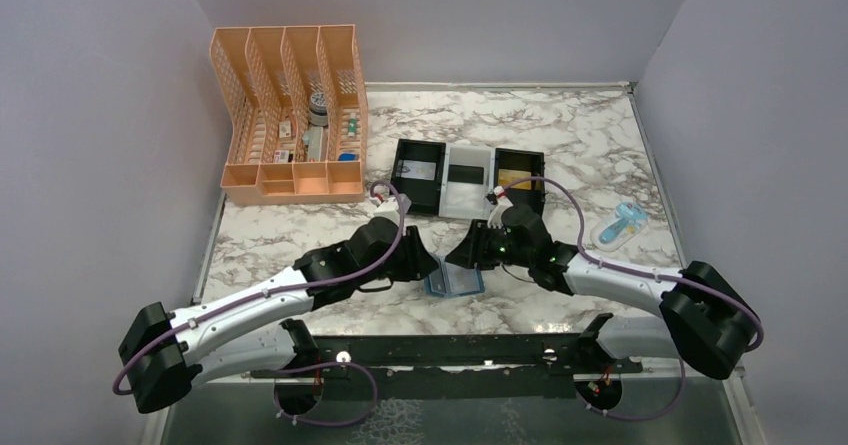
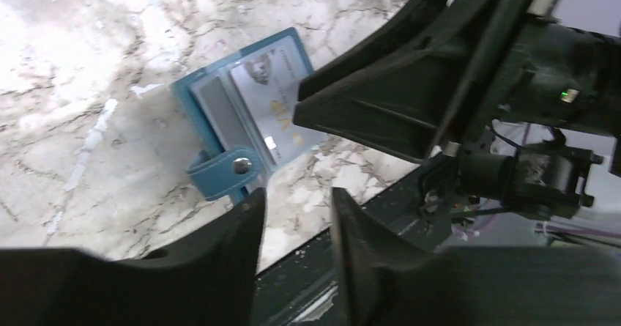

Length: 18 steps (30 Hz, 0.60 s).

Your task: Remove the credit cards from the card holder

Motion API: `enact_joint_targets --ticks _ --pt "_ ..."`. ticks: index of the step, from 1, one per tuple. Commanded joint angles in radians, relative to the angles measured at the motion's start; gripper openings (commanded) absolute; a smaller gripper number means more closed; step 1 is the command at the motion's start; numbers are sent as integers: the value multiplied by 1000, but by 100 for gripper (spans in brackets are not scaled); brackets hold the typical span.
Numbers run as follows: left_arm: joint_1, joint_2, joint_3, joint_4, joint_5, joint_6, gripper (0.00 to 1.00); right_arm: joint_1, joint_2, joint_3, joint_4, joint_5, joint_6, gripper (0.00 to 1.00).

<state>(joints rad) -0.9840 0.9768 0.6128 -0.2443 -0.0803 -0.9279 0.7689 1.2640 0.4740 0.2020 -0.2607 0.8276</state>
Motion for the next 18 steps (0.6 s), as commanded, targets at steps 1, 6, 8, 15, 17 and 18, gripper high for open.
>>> enact_joint_targets --ticks 1,6,8,15,17,18 --pt "-4 32 61 3 92 9 31 4 -48 13 -54 98 -9 34" --pt "-18 95 71 17 119 13 25 3 -83 11 -91 147 -6 33" --pt "-20 116 75 17 134 26 25 4 -95 7 -102 168 -1 33" --pt "-31 212 85 11 144 63 26 3 -84 13 -90 150 8 33" --pt "-32 246 89 -22 103 69 26 4 -74 27 -99 124 7 33" --pt "-32 262 86 -31 76 70 26 4 -70 35 -104 107 5 33"
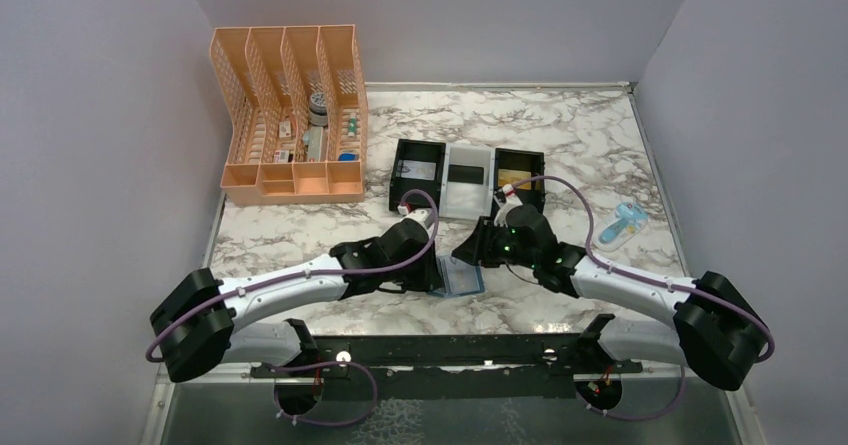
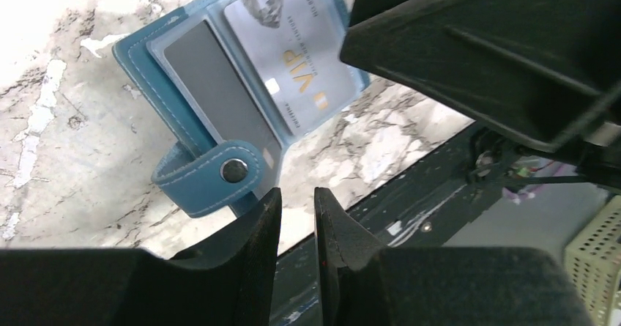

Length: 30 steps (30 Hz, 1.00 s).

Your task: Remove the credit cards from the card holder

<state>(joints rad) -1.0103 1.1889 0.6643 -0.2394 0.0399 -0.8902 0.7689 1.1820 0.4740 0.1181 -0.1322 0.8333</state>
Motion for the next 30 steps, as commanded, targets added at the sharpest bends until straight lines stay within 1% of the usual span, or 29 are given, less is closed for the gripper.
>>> enact_joint_targets --ticks 1,6,8,13,18,26,30 --pt "-5 66 32 -44 -75 25 25 4 14 39 -25 -35 0 33" --pt "-7 123 18 -56 -166 6 15 4 22 44 -19 -108 -8 33" --pt "-7 125 7 -57 -187 1 13 4 37 47 -11 -145 -12 33" --pt "-6 106 -27 -40 -204 18 12 3 114 70 14 -236 -25 33" --pt "-5 125 -61 -27 -227 47 12 3 206 116 10 -302 -25 34" --pt "-6 99 -87 14 -210 50 13 3 333 174 14 -354 -22 34" --pt "-5 98 -88 24 -200 65 13 4 385 198 -35 -329 -39 34"
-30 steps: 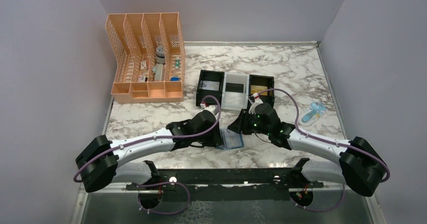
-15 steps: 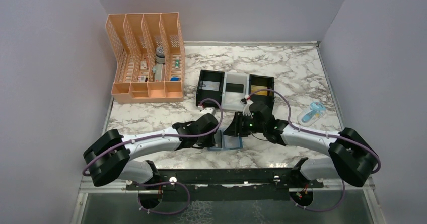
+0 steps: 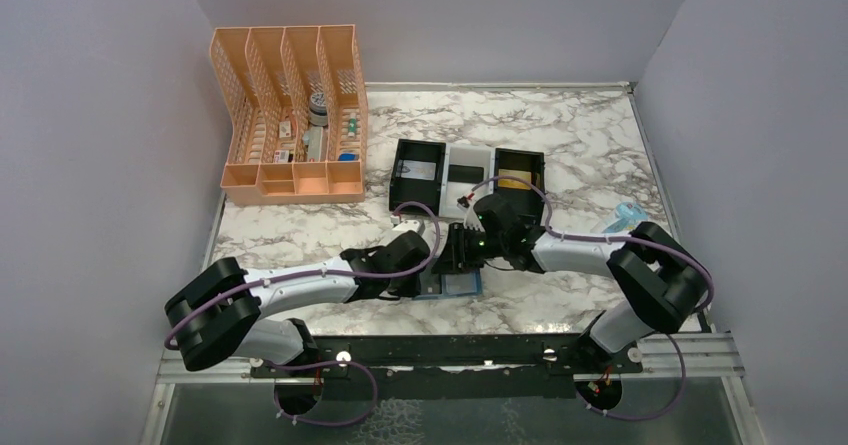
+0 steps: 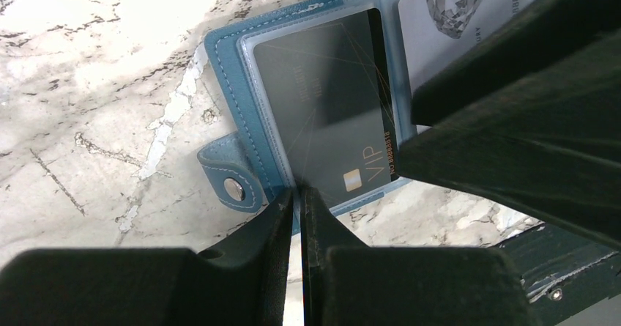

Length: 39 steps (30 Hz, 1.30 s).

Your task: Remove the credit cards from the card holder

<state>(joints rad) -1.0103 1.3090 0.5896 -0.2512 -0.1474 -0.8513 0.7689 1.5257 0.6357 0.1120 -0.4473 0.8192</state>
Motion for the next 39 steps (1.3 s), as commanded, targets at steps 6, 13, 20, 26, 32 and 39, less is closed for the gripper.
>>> enact_joint_targets --ticks 6,13,20,26,32,39 --pt "-7 -4 -19 44 4 28 13 4 84 18 -86 91 -36 34" --pt "-7 26 -26 49 18 31 13 4 105 -6 -82 148 -25 34" --pt "-7 69 -16 67 39 39 13 4 64 -26 -52 148 -21 34" --pt "-7 71 -11 52 25 11 13 3 63 27 -96 103 -67 35" --pt "-7 79 -15 44 24 4 12 4 -11 31 -140 183 -67 35" --pt "-7 76 -8 37 26 4 11 4 44 35 -170 213 -77 34"
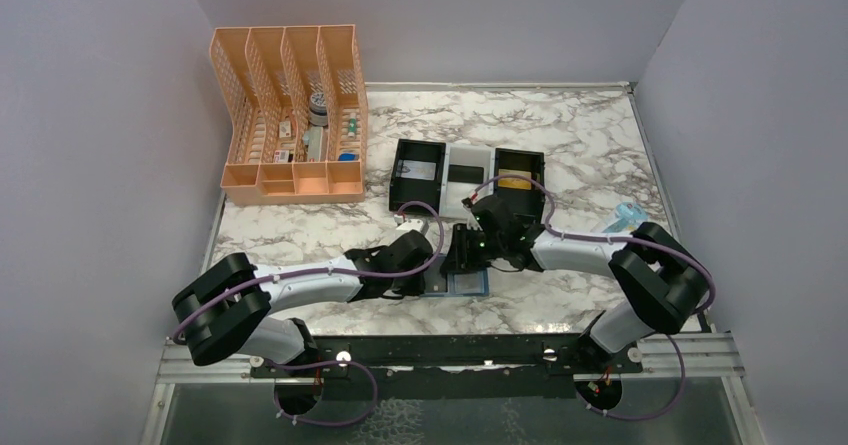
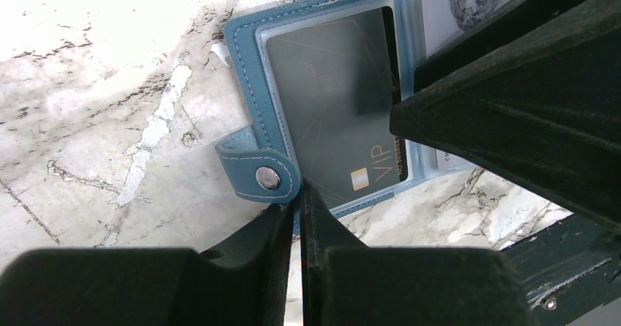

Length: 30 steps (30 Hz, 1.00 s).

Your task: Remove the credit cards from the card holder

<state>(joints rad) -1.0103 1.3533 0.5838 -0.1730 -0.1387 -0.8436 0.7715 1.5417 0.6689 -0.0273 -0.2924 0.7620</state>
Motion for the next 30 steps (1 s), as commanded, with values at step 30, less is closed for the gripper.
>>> enact_joint_targets --ticks 30 --pt "-11 82 31 -102 -32 -78 2 -4 -102 -70 51 -17 63 1"
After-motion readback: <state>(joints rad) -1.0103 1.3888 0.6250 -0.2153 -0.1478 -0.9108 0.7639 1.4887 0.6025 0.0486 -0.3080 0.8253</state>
